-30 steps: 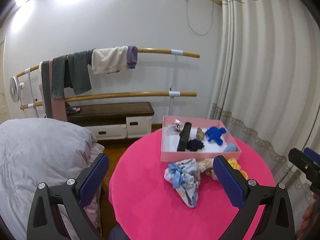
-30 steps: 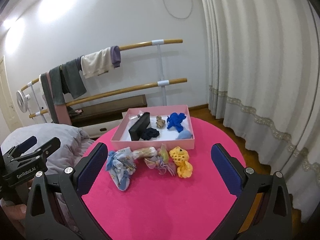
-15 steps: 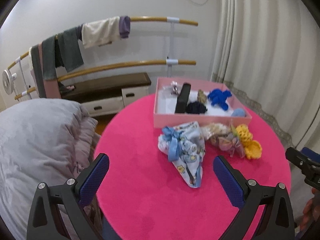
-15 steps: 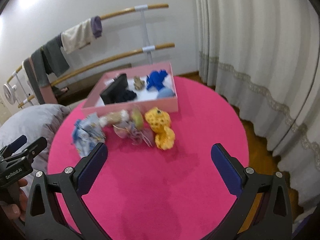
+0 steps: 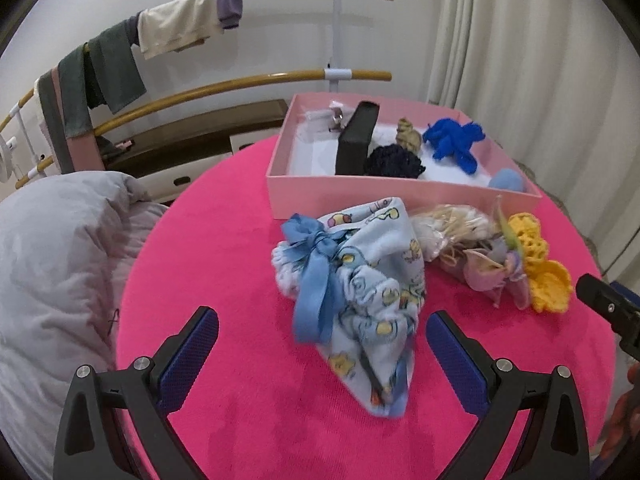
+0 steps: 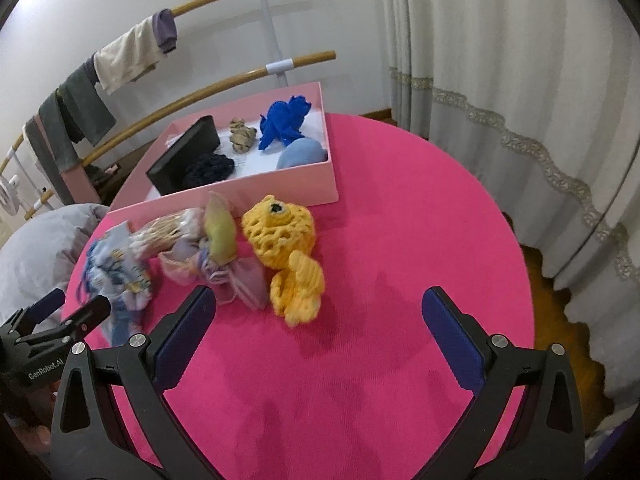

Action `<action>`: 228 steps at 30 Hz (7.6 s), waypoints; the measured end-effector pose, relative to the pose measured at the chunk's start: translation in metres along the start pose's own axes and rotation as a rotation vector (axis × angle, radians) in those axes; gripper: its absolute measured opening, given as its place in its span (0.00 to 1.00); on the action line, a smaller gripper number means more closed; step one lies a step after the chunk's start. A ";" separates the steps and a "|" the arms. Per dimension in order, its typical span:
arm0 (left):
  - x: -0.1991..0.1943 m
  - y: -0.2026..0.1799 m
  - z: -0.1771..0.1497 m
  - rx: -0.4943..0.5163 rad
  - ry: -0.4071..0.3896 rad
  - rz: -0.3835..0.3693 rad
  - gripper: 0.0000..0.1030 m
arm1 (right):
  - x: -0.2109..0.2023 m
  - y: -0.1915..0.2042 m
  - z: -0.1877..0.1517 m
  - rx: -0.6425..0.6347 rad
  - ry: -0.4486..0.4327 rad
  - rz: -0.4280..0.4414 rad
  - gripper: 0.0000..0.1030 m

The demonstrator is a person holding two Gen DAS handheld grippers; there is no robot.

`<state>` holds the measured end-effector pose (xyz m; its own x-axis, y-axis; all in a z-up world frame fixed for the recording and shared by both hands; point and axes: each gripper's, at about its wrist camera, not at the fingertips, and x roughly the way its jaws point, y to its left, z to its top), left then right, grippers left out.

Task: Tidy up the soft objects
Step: 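Grasp the blue patterned cloth bundle with the left tool while the right tool grasps the yellow crocheted toy, then carry the cloth bundle and yellow toy into the pink box and open both tools, then lift both tools out of the box back over the table, then grasp the cotton swab bag with the left tool while the right tool grasps the pastel ribbon scrunchie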

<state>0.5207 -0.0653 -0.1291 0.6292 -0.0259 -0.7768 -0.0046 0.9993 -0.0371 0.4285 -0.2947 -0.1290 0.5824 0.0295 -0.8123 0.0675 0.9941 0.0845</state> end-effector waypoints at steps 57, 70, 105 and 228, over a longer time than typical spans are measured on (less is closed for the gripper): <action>-0.118 0.032 -0.054 0.034 -0.140 -0.064 0.70 | -0.092 0.067 -0.039 -0.121 -0.124 0.134 0.21; -0.140 0.032 -0.056 0.028 -0.159 -0.055 0.70 | -0.106 0.081 -0.043 -0.143 -0.141 0.172 0.21; -0.018 0.015 0.197 0.035 -0.246 -0.117 0.71 | -0.006 0.078 0.189 -0.144 -0.161 0.182 0.22; -0.149 0.036 -0.028 -0.023 -0.226 -0.048 1.00 | -0.104 0.048 -0.021 -0.039 -0.207 0.093 1.00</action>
<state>0.4051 -0.0264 -0.0319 0.7873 -0.0643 -0.6132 0.0137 0.9961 -0.0869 0.3542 -0.2482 -0.0527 0.7388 0.1037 -0.6659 -0.0234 0.9915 0.1283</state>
